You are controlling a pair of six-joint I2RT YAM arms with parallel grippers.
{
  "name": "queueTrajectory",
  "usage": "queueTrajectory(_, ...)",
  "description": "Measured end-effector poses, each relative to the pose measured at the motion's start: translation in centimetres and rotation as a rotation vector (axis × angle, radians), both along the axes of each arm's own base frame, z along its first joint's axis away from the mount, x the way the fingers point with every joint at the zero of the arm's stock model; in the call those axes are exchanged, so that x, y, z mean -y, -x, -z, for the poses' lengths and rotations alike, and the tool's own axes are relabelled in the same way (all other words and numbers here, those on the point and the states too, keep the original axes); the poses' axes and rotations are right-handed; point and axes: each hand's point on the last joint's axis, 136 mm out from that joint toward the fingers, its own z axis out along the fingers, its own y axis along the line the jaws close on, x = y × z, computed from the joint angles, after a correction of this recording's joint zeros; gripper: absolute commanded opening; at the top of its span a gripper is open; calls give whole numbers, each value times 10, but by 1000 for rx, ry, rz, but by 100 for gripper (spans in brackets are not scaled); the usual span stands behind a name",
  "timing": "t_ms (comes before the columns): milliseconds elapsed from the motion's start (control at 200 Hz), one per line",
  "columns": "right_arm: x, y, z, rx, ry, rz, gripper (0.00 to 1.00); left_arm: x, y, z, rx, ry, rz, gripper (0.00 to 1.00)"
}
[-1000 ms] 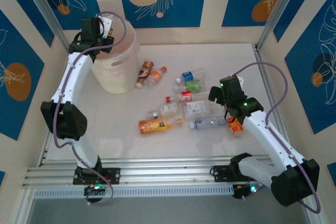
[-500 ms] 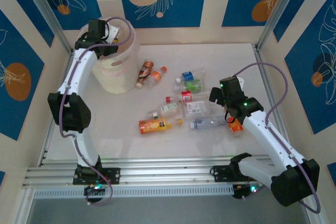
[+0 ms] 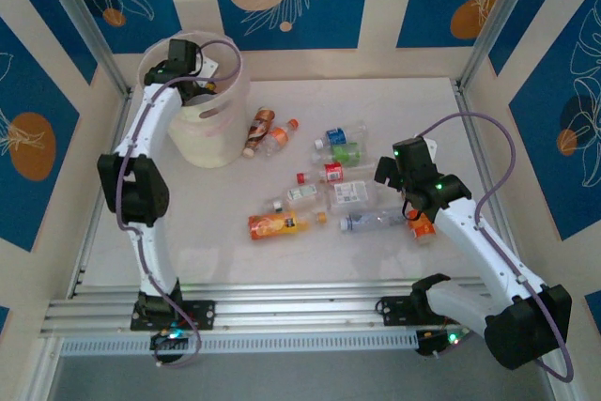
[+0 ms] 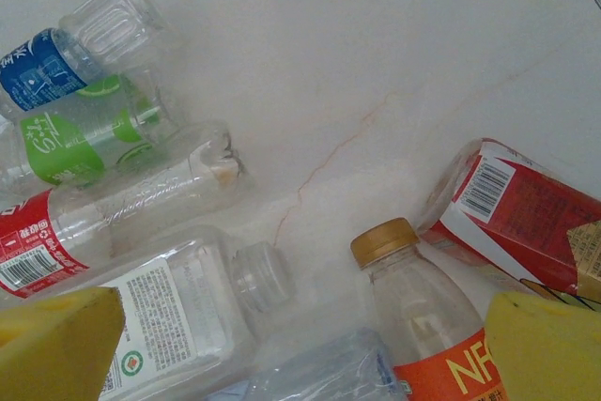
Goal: Put the plastic bottles in the bin
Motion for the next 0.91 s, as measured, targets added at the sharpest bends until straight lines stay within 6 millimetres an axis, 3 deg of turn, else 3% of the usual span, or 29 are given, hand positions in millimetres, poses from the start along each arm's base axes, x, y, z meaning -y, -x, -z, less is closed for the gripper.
queueTrajectory(285, 0, 0, 1, -5, 2, -1, 99, -3, 1, 3, -16, -17, -11, 75)
queueTrajectory(420, 0, 0, 2, -11, 3, -1, 99, -5, 1, -2, -6, -20, -21, 87)
queueTrajectory(510, 0, 0, 3, -12, 4, -2, 99, -6, 0, -13, 19, -13, -34, 99)
queueTrajectory(905, -3, -1, -2, 0, 0, -9, 99, -7, 17, -90, 178, 36, -67, 100)
